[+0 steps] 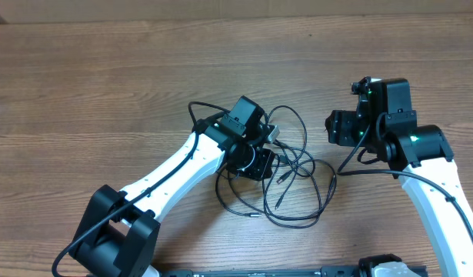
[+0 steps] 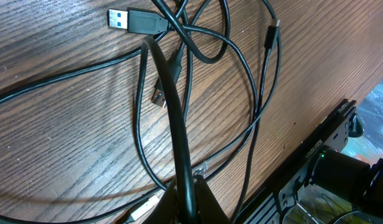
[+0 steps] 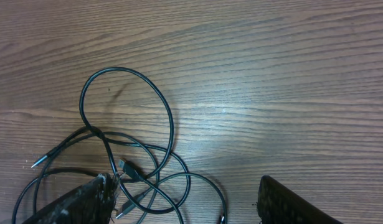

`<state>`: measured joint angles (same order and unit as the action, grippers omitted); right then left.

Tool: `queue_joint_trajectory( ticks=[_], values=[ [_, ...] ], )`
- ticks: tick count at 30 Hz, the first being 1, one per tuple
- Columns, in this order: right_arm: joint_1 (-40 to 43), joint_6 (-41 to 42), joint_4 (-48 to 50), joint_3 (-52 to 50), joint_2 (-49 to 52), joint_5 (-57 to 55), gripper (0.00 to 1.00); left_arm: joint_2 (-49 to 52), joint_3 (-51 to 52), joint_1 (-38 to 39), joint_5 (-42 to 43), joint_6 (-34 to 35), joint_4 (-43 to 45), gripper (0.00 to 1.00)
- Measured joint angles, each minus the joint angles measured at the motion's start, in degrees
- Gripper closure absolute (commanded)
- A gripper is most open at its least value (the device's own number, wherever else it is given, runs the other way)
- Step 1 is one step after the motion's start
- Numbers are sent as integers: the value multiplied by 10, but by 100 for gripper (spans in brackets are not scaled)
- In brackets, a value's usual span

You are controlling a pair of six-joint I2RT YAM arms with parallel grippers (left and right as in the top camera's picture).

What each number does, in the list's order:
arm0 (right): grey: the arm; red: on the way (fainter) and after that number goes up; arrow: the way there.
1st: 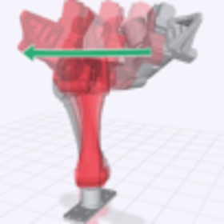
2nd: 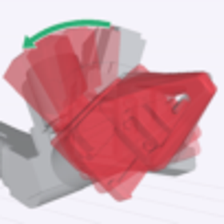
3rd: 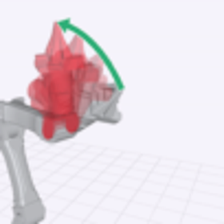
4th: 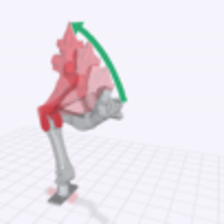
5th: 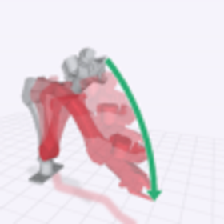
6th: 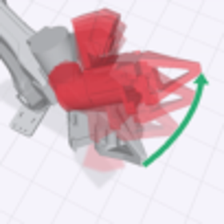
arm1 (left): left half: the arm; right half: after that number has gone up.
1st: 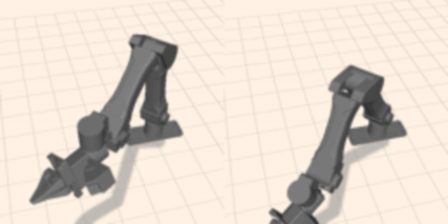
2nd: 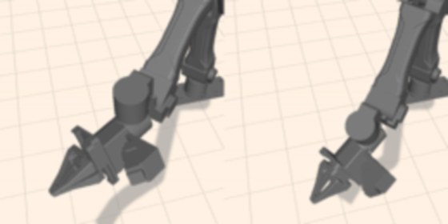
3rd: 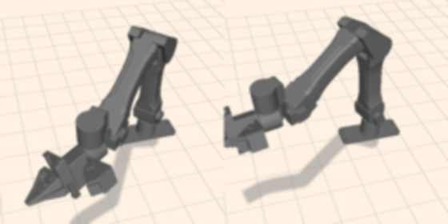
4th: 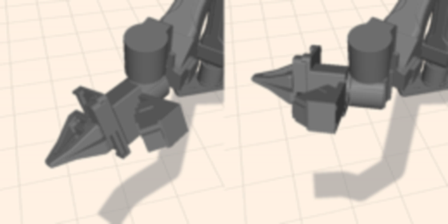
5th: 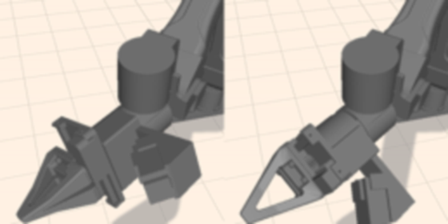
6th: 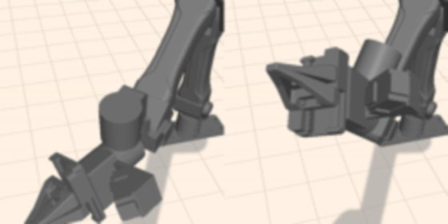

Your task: Untangle cables

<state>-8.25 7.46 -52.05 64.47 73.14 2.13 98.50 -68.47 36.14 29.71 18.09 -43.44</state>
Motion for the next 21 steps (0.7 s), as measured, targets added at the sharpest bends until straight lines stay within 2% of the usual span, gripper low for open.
queue_joint_trajectory(
  ticks=[7,13,16,21],
  values=[
    [0,0,0,0,0,0,28,0,0,-2,6,0,0,96],
    [0,0,0,0,0,0,27,-16,-23,-37,84,-1,-11,96],
    [0,0,0,0,0,0,23,-52,-57,-60,101,-5,-28,96],
    [0,0,0,0,0,0,23,-133,-145,-98,96,-24,-71,96]
  ],
)
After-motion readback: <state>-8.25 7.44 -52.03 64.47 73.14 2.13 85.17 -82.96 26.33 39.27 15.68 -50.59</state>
